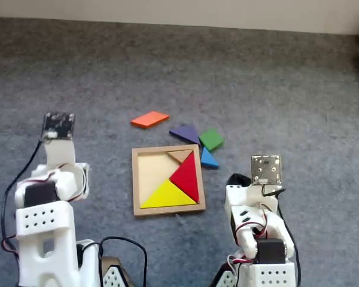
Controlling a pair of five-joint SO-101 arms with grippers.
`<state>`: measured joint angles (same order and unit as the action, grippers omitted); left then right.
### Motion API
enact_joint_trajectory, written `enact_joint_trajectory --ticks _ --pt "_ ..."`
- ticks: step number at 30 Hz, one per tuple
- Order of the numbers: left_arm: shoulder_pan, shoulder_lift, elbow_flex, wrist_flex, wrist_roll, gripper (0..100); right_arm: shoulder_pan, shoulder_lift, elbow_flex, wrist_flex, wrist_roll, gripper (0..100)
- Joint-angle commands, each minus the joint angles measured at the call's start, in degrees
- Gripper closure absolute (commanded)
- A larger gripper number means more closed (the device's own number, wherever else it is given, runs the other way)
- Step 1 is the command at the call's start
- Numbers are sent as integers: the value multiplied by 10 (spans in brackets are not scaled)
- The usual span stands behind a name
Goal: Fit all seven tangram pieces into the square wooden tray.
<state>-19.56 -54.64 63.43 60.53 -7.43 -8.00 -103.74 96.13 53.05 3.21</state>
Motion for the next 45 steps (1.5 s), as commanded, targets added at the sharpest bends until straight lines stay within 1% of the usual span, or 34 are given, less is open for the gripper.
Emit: enact_joint_trajectory --ticks 1,5,8,10,16,23,28,31,39,45 --pt "71 -2 -121 70 -22 796 14 0 84 21 -4 983" --pt "106 6 -187 114 -20 694 14 0 84 50 -1 983" --pt "124 56 -233 120 -23 690 14 0 84 64 -1 983" --pt "138 113 -269 120 -25 688 14 -1 84 63 -1 983" --pt "187 321 -400 118 -87 691 14 -1 84 63 -1 983" --pt "227 545 -580 122 -92 691 14 -2 84 61 -1 983" --pt "274 650 -676 122 -85 691 14 -2 84 60 -1 983" --pt "308 698 -722 121 -53 691 14 -2 84 60 -1 983" --pt "397 809 -833 119 5 691 14 -3 84 60 -1 983" --pt "443 899 -935 119 9 691 14 -3 84 60 -1 983"
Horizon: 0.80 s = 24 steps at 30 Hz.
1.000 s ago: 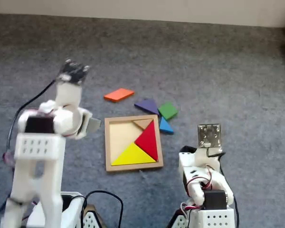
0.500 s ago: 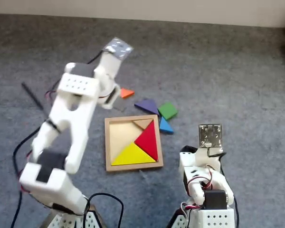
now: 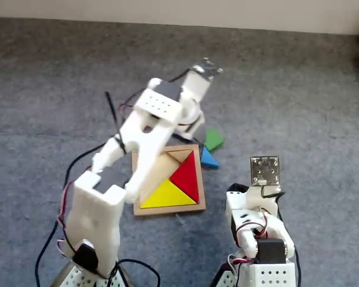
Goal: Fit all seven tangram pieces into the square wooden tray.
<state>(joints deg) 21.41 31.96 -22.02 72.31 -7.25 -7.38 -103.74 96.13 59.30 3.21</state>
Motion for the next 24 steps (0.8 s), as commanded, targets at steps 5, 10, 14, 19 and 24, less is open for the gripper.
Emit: enact_joint_trajectory --ticks 5,10,14,19,24 --pt "54 105 -163 4 7 691 7 -3 84 -2 -1 983" --pt "73 155 -208 4 5 691 7 -3 84 -3 -1 983" --pt "75 195 -221 4 3 691 7 -3 84 -3 -1 983" --pt "65 236 -238 4 -17 720 7 -3 84 -3 -1 983" --pt "63 246 -269 37 -27 822 7 -3 84 -3 -1 983"
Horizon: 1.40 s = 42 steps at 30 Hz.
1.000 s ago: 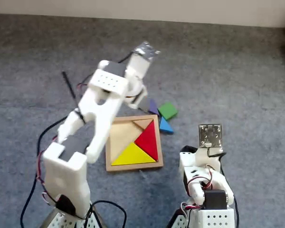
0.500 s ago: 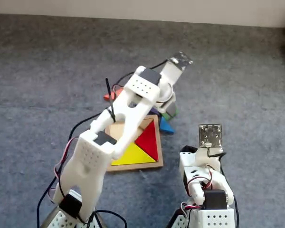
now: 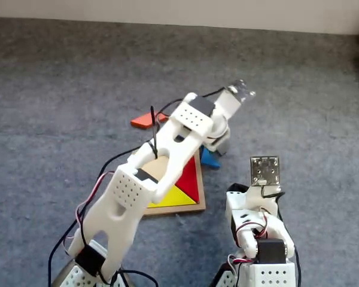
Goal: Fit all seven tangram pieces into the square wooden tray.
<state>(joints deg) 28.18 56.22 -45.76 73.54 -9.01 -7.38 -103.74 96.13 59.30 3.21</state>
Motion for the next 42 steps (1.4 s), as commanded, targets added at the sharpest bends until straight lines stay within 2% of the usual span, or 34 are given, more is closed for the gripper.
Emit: enact_joint_trajectory --ticks 1,8,17,22,26,36,42 --pt "-2 3 -35 33 -12 842 7 -3 84 -3 -1 983" --pt "-3 -1 -92 89 -11 912 7 -3 84 -3 -1 983" --pt "-6 -1 -353 266 -11 926 7 -3 84 -3 0 983" --pt "-24 -6 -373 279 -8 927 7 -3 84 -3 0 983" --pt "-34 -51 -295 280 -7 927 7 -3 84 -3 0 983" --pt "-44 -356 50 277 -11 927 7 -3 84 -2 0 983" --pt "-73 -444 218 260 -11 927 7 -3 84 0 0 983"
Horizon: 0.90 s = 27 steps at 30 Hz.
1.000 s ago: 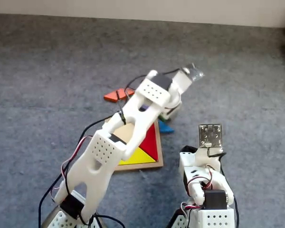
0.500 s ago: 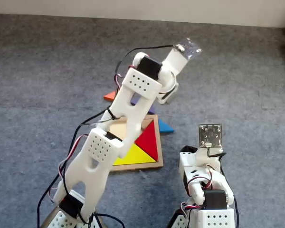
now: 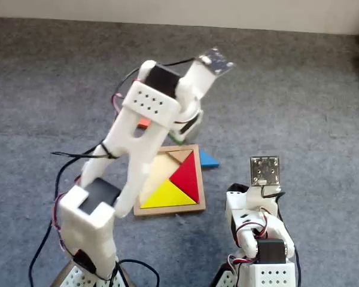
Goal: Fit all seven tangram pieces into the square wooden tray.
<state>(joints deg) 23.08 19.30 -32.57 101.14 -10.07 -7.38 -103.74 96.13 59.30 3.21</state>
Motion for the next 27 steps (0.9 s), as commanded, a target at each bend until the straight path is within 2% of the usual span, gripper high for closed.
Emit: enact_joint_trajectory --ticks 1,12,22,27 --pt "-26 -84 113 -28 -1 927 7 -3 84 0 0 983" --pt "-36 -184 411 -228 0 924 7 -3 84 0 0 983" --pt "-34 -188 533 -369 -1 923 7 -3 84 0 0 983" --pt "-34 -187 557 -411 -1 922 7 -3 84 0 0 983"
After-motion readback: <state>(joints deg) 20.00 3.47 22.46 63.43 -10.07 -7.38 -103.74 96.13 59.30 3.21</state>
